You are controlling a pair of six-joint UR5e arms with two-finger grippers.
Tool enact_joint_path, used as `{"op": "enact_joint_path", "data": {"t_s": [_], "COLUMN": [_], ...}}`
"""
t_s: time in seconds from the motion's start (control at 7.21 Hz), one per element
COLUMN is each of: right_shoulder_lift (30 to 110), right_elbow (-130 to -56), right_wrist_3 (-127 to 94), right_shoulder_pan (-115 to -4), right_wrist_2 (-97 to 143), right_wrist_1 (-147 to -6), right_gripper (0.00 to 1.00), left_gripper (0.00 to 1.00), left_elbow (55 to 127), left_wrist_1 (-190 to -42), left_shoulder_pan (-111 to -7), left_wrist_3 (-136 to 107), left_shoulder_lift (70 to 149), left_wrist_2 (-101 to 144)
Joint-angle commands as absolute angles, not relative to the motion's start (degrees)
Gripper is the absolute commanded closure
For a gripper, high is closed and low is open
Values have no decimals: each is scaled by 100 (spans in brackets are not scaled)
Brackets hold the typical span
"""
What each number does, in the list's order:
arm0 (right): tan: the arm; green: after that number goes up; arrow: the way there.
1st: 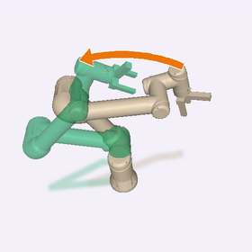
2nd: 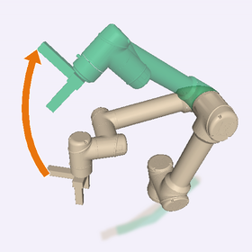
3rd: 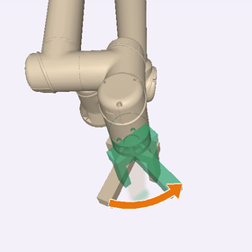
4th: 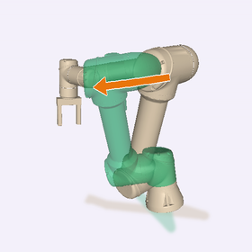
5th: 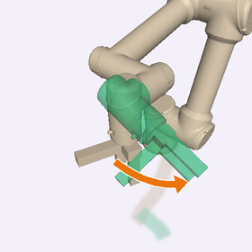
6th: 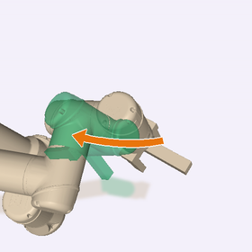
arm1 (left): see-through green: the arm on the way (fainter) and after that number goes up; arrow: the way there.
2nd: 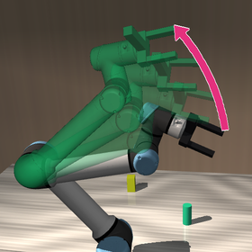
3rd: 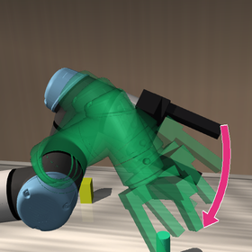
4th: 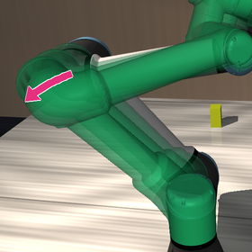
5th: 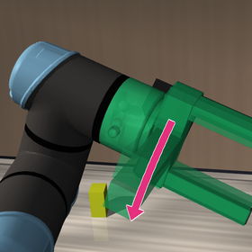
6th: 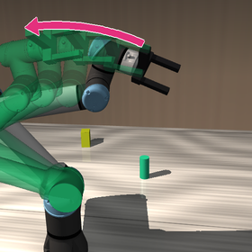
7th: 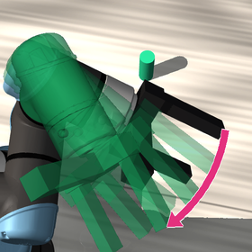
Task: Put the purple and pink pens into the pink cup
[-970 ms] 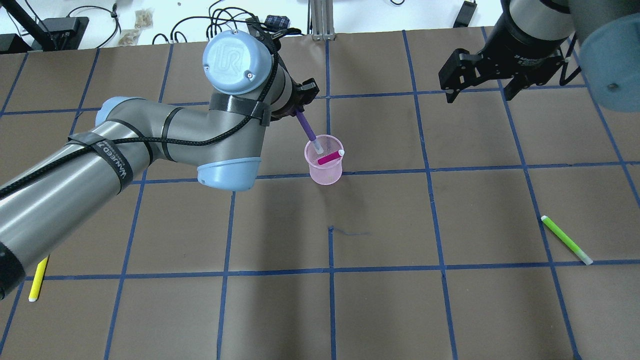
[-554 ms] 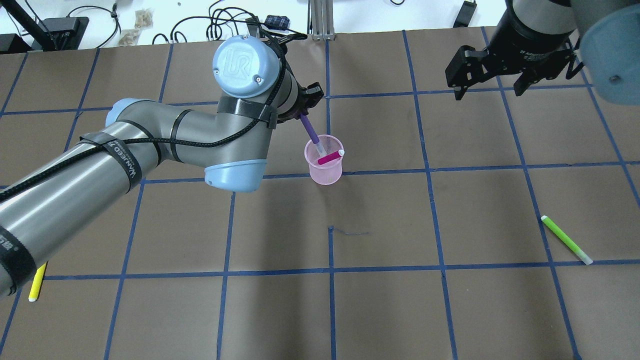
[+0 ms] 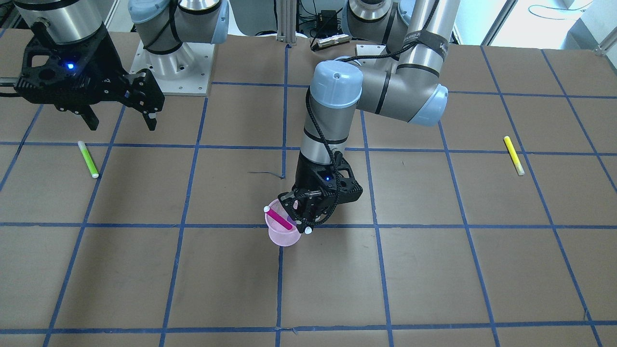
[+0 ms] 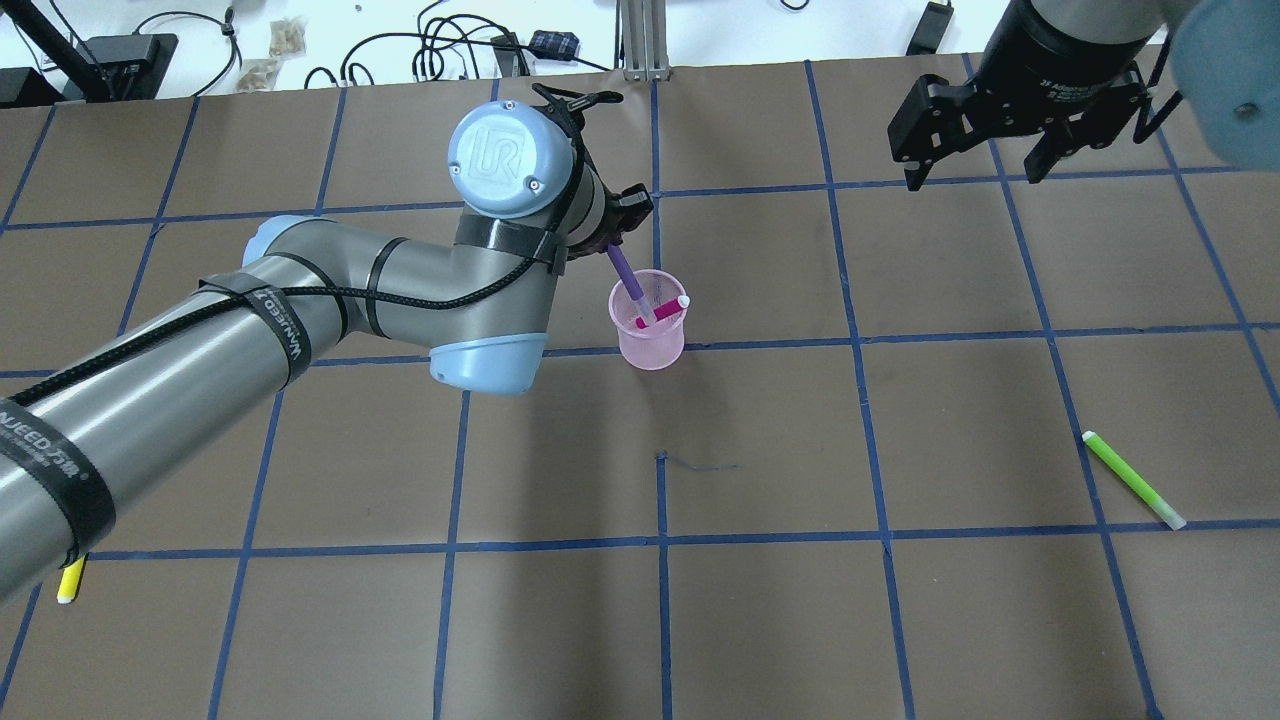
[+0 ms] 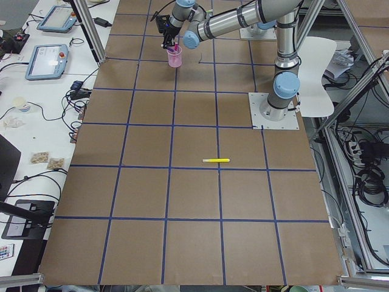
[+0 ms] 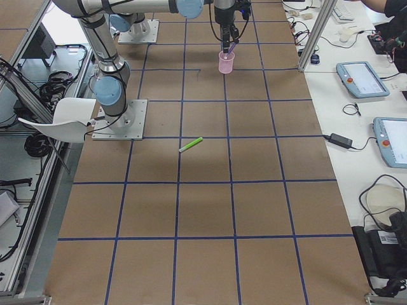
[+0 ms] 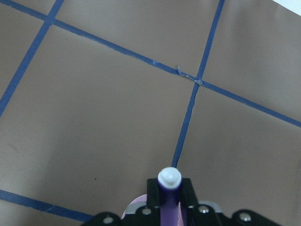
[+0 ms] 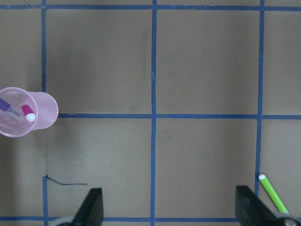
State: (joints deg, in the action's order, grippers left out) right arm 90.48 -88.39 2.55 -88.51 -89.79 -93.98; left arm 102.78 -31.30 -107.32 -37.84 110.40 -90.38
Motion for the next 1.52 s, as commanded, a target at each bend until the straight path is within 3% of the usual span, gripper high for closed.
{"op": "enact_joint_path", "data": {"t_s": [0.0,0.14,0.28,0.83,1.39], "right_shoulder_lift": [9044,9044,9053,9044,9044], "right_elbow": [-8850,-8859,-8859,-8895,-8895], "right_wrist_3": [255,255,255,264,264], "right_shoulder_pan": [-8851,-8851,-8868,-8895,-8903], "right_wrist_2": [-8974,-8974,-8956,-8947,-8965], "right_wrist_1": [-9378,-9369,-9360,-9369,-9369], "right_gripper": [0,0,0,0,0], "left_gripper": [70,33,19,5,1], "left_elbow": [10292,10283,10283,10091,8642], "left_wrist_1": [-3103,-3103,-3103,-3452,-8171], "left_shoulder_pan": [-10758,-10758,-10732,-9996,-8731], "left_wrist_3": [-3771,-3762,-3753,-3306,-681], "left_shoulder_lift": [11057,11048,11022,10627,9583], "left_wrist_2": [-9035,-9035,-9035,-8213,-8288]}}
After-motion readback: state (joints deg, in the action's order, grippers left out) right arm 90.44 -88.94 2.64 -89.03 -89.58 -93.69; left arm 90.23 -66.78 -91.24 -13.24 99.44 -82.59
